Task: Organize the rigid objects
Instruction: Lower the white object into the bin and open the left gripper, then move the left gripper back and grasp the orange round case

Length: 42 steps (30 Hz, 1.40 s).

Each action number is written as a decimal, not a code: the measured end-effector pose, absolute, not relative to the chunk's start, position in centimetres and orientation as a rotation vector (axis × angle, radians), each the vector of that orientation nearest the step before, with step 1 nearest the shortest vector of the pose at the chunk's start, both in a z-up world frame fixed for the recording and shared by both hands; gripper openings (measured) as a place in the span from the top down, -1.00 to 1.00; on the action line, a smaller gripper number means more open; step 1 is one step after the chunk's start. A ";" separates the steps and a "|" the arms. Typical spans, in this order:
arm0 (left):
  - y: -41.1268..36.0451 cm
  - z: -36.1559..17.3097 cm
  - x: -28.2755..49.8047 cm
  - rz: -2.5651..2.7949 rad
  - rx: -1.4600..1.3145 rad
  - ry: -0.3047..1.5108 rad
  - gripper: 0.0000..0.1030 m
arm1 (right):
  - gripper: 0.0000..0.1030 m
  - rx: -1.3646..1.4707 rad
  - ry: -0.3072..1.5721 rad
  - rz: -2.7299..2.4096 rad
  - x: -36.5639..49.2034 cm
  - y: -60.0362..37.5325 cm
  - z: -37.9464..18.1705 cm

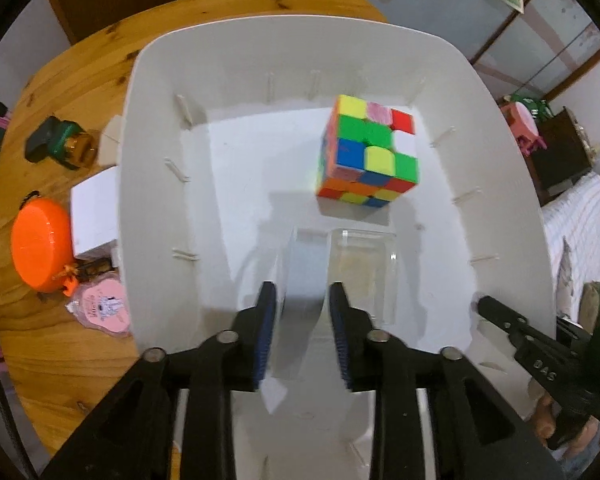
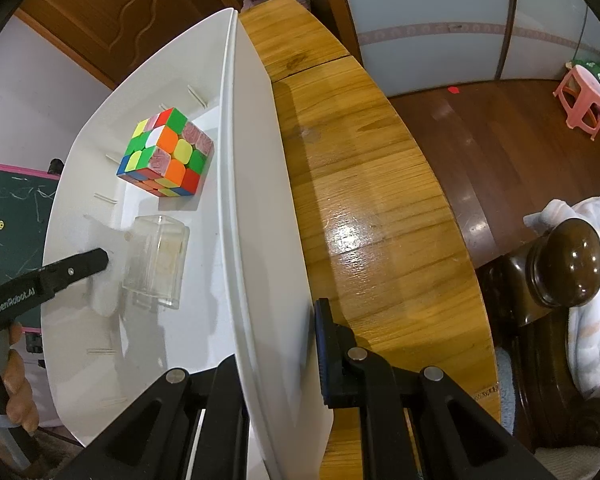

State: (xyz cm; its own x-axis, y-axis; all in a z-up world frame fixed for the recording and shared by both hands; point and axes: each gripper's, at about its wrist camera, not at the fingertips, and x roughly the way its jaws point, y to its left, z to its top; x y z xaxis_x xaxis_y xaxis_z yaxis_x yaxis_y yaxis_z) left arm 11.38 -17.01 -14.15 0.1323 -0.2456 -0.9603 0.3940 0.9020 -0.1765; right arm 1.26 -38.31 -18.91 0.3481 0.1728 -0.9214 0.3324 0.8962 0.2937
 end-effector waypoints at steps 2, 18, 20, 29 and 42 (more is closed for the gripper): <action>-17.2 -13.8 11.0 -0.496 0.122 1.354 -0.03 | 0.78 0.479 1.224 -0.111 1.2 -38.3 -18.9; -14.9 -9.9 10.4 -0.460 0.099 1.204 -0.93 | 0.80 0.466 1.232 -0.139 1.4 -38.0 -18.9; -14.7 -9.0 10.1 -0.465 0.095 1.185 -0.93 | 0.80 0.466 1.237 -0.144 1.6 -38.0 -19.0; -10.8 -5.0 9.9 -0.448 0.034 1.080 -0.93 | 0.84 0.453 1.250 -0.179 1.7 -37.8 -19.1; -1.8 -3.7 10.8 -0.291 -0.064 1.008 -0.93 | 0.87 0.445 1.228 -0.216 1.7 -37.4 -17.7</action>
State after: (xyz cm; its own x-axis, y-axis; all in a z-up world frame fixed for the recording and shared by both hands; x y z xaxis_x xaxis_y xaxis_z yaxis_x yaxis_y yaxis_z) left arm 10.81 -1.84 -3.66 0.4983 -0.2696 -0.8240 0.2111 0.9595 -0.1863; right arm 1.66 -37.42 -17.74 0.3296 0.0775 -0.9409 0.3936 0.8946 0.2116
